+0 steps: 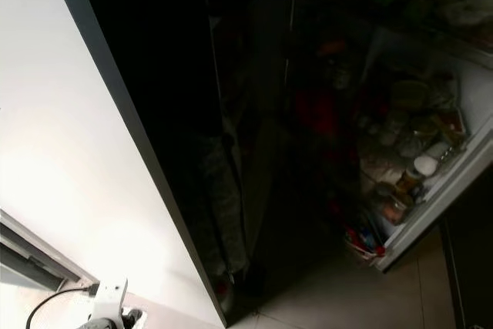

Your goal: Restocking fridge

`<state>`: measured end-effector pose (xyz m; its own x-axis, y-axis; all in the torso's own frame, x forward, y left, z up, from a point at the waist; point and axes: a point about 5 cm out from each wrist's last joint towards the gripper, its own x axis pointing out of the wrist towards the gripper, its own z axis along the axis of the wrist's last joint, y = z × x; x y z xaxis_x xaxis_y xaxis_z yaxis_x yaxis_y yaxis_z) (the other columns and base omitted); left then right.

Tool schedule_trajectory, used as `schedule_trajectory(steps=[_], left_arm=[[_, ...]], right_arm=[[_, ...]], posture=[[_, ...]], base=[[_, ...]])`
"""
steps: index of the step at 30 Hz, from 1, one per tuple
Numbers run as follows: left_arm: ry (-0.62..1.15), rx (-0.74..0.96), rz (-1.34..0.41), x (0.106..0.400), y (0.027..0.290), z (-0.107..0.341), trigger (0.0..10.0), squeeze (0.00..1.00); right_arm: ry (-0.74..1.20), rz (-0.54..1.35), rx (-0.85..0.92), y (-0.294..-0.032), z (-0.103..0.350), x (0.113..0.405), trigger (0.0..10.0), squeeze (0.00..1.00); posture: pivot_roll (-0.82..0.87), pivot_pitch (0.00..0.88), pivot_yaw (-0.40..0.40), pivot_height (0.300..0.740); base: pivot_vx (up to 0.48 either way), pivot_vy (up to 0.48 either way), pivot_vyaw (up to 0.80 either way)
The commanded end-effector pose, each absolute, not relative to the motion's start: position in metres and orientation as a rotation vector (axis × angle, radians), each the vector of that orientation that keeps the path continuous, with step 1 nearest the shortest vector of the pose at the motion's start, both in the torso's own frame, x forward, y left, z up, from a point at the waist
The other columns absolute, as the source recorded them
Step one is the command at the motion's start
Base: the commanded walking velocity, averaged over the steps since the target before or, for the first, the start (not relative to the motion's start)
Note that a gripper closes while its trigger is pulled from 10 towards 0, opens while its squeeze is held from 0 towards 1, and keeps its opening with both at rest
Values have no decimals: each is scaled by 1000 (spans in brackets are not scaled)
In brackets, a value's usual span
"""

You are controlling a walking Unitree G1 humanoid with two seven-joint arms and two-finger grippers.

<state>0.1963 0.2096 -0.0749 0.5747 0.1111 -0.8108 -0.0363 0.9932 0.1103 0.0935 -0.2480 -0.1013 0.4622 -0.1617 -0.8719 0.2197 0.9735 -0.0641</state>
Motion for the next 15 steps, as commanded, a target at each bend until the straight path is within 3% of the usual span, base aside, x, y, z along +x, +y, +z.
schedule_trajectory(steps=[1, 15], left_arm=[[977, 96, 80, 191, 211, -77, 10000, 0], [978, 97, 80, 191, 212, -77, 10000, 0]], right_arm=[[1067, -249, 67, -249, -102, 90, 10000, 0], [1048, -279, 69, -250, -101, 91, 10000, 0]], posture=[[-223, 11, 54, 740], [-226, 19, 54, 740]], base=[[0, -292, 0], [0, -293, 0]])
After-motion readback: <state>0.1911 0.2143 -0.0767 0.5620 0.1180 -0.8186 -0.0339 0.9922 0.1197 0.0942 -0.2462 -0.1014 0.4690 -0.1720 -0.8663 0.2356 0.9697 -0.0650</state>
